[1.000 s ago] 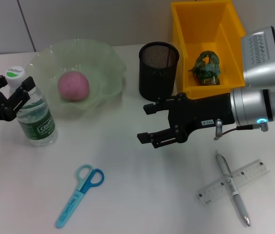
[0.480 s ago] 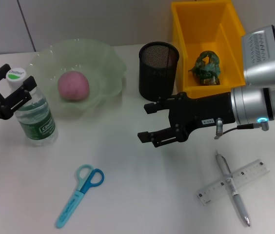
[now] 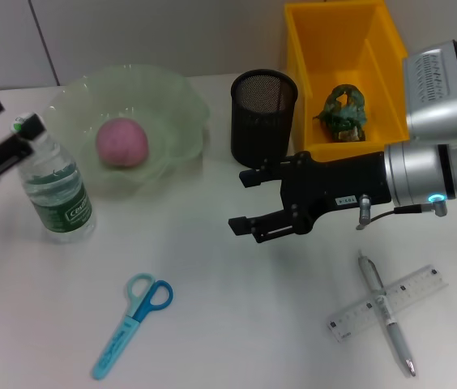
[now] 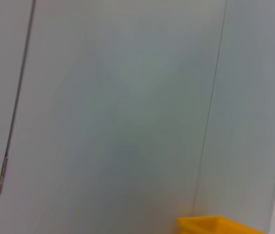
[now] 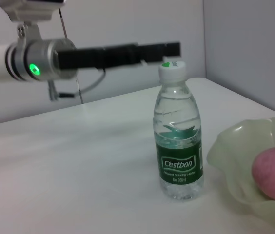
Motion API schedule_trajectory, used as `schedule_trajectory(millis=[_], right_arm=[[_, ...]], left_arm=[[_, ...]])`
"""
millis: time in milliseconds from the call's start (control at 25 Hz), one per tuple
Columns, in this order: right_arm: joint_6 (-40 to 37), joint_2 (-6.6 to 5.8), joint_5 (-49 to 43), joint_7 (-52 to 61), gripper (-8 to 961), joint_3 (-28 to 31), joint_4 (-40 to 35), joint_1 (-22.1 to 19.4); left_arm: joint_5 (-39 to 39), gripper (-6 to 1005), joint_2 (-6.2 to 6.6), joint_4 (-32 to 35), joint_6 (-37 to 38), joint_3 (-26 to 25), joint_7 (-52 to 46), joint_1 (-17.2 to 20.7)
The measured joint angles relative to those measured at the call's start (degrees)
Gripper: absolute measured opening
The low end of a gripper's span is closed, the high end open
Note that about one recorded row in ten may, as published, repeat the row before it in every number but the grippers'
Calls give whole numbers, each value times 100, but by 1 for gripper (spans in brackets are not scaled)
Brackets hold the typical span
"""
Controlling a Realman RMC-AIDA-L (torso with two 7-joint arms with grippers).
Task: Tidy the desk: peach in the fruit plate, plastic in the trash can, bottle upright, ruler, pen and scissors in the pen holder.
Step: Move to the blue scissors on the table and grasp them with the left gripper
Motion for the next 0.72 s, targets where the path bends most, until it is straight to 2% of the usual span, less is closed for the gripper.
schedule_trajectory(millis=[240, 400, 520, 560, 600, 720], right_arm=[[-33, 0, 17, 8, 816, 26, -4, 5], [-39, 0, 20, 14, 816, 32, -4, 7], [-34, -3, 22, 17, 816, 75, -31, -7], [-27, -4, 23, 17, 816, 89, -50, -15], [-24, -5, 23, 17, 816, 99, -69, -23], [-14, -6, 24, 18, 816, 106, -145, -49]], left_arm=[[171, 796, 232, 1231, 634, 449, -1909, 473], [816, 794, 313, 2103, 1111, 472, -3240, 583], [1688, 792, 309, 3051, 1333, 484, -4464, 549], [2349, 792, 279, 3682, 1497, 504, -5293, 441], [2349, 791, 279, 3682, 1497, 504, -5293, 441], [3306, 790, 205, 4435, 1869, 529, -6366, 138]])
